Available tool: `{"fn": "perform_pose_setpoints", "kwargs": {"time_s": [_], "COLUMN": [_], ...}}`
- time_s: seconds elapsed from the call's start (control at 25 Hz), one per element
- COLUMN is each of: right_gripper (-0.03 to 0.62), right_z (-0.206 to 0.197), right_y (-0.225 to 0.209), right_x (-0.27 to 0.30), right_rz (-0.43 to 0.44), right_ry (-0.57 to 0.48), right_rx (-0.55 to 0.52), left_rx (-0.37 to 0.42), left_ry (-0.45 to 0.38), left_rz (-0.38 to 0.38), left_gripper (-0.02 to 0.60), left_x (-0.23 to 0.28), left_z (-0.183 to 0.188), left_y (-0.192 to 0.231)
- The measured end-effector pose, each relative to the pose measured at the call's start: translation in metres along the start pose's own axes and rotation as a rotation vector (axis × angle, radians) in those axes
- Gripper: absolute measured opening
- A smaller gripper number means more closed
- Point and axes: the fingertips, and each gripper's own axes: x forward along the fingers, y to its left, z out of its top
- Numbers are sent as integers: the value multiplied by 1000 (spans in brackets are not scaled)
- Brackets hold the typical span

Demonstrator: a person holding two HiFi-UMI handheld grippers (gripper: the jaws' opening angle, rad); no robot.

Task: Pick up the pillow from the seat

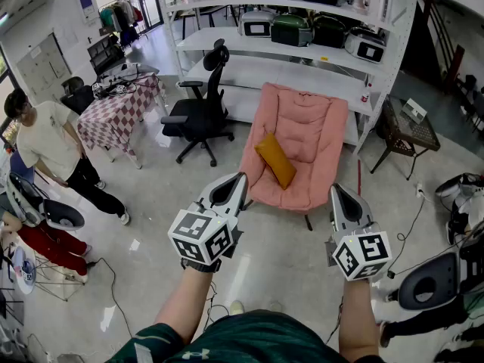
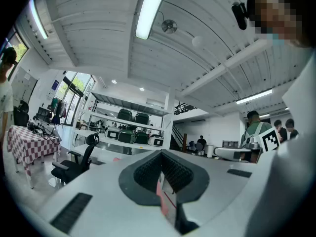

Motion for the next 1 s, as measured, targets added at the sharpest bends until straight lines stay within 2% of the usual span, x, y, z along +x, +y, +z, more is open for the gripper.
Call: {"fn": "perform_pose_setpoints", "kwargs": {"time_s": [0.4, 0.84, 1.0], "right_gripper": [3, 3, 3], "right_z": [-3, 1, 4], "right_y": [1, -2, -9], "right_x": [-6, -15, -27], "right_rz": [5, 42, 80], "right_ry": [-3, -39, -75], "right_rx": [0, 38, 44], "left_rx": [1, 14, 19], "left_ry": [-3, -10, -13], "left_rz": [-5, 3, 11], "left_gripper": [5, 5, 5], "left_x": [-4, -7, -3], "left_z": [-3, -2, -7], "left_y": [-6, -21, -33]}}
